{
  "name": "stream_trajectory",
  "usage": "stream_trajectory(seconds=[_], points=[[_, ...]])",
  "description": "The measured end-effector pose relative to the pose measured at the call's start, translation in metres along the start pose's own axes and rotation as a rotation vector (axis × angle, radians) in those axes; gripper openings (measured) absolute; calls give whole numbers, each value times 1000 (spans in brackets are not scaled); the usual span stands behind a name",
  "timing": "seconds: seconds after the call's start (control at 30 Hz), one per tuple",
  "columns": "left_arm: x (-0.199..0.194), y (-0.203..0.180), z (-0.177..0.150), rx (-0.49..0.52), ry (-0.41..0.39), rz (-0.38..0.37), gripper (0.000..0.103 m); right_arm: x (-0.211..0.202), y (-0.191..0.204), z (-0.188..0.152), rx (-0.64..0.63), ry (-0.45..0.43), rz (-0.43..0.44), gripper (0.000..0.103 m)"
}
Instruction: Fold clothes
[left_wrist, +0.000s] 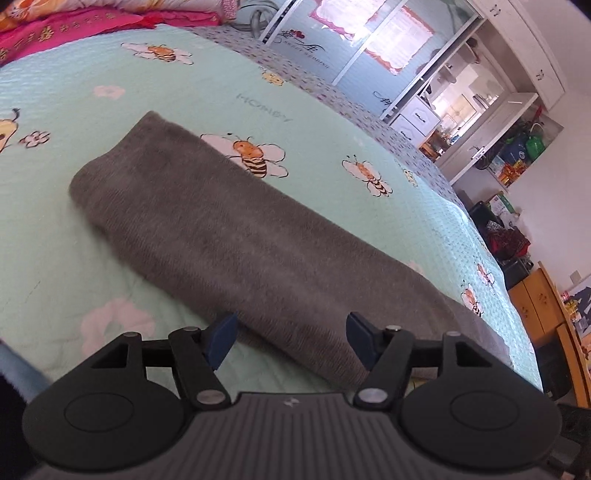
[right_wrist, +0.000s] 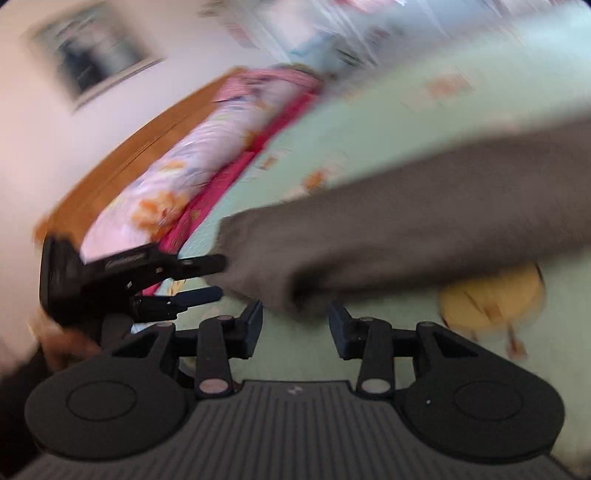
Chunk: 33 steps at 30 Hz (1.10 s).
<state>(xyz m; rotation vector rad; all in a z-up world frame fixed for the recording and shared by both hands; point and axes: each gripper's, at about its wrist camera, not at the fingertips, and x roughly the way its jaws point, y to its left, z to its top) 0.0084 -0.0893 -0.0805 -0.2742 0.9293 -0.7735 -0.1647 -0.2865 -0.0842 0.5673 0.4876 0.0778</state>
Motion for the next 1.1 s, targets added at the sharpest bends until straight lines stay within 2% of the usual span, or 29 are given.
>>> stream_trajectory(seconds=[0.07, 0.17, 0.23, 0.27, 0.37, 0.43, 0.53, 0.67, 0.87, 0.97, 1.1], points=[[-1, -1, 0, 3, -4, 1, 68, 16, 9, 16, -122, 3, -14, 46], [-3, -5, 1, 12, -8, 5, 68, 51, 8, 20, -208, 30, -42, 47], [-5, -5, -1, 14, -11, 13, 68, 58, 4, 8, -226, 70, -10, 44], [-5, -3, -2, 10, -10, 17, 68, 60, 6, 2, -248, 96, 8, 35], [-8, 6, -4, -24, -12, 20, 68, 51, 14, -18, -389, 112, -32, 34], [-10, 15, -4, -63, -22, 19, 68, 41, 4, -15, -327, 81, -57, 35], [-15, 33, -1, -135, -57, 37, 69, 14, -4, 1, -255, -5, -52, 35], [-12, 59, 5, -271, -97, 58, 69, -9, 8, 22, -281, -77, -36, 50], [-7, 97, 14, -475, -157, 88, 69, 39, 31, 61, -338, -56, -22, 54], [-5, 116, 18, -577, -187, 103, 71, 68, 45, 90, -389, -19, -9, 66], [4, 123, 26, -614, -222, 66, 70, 124, 65, 120, -485, 41, -16, 67]])
